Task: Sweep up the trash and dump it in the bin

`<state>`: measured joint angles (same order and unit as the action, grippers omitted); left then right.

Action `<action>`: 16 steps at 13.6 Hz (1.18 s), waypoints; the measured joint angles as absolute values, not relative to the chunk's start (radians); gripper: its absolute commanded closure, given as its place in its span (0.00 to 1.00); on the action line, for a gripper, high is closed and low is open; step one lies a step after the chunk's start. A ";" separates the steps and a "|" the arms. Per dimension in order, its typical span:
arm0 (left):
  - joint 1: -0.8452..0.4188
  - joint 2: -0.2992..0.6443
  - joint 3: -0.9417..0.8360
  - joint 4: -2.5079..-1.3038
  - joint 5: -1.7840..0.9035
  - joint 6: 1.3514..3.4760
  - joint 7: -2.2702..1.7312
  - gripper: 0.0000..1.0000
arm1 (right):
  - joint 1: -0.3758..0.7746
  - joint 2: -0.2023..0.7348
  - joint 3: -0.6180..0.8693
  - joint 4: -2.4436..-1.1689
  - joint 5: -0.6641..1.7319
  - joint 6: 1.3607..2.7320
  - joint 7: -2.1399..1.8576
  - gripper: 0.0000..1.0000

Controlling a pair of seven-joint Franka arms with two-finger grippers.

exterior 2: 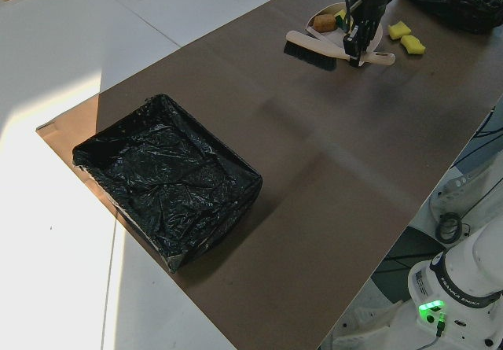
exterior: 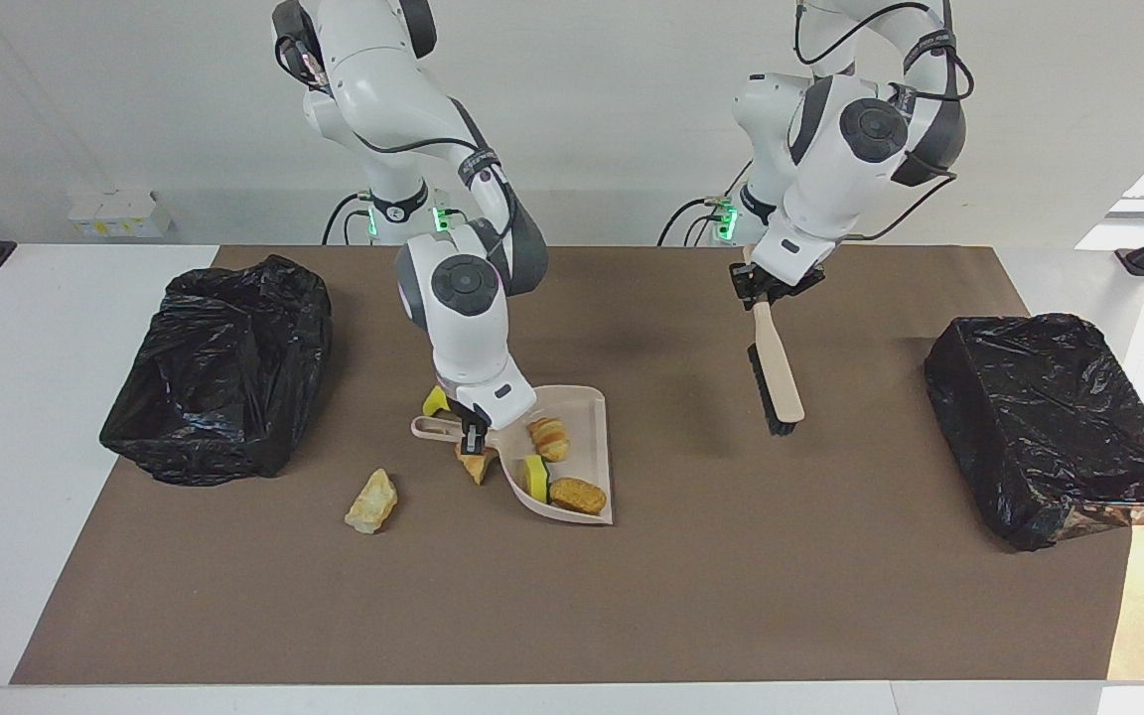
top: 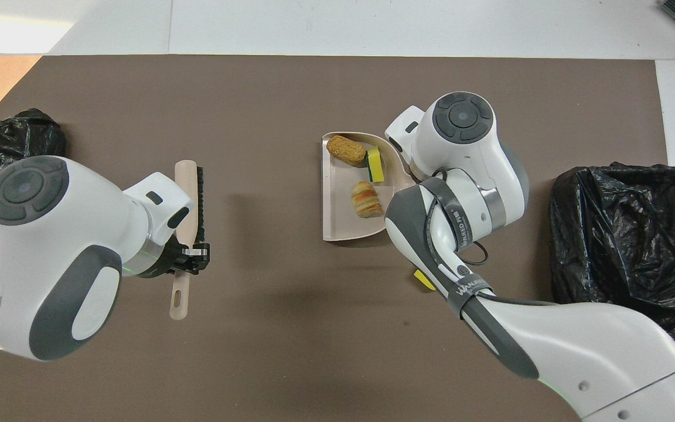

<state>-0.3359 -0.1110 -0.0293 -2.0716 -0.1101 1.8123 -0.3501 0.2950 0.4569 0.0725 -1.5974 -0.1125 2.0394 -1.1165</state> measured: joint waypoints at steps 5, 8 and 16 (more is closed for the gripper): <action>-0.482 -0.238 -0.042 -2.252 -0.114 1.856 -0.441 1.00 | 0.274 0.337 0.069 -1.601 -0.064 1.954 -1.119 1.00; -0.678 -0.246 -0.047 -2.396 -0.116 2.089 -0.661 1.00 | 0.190 0.270 0.068 -1.623 -0.063 1.923 -1.206 1.00; -0.873 -0.247 -0.049 -2.607 -0.134 2.360 -0.826 0.01 | -0.129 -0.068 0.059 -1.960 -0.045 1.889 -1.582 1.00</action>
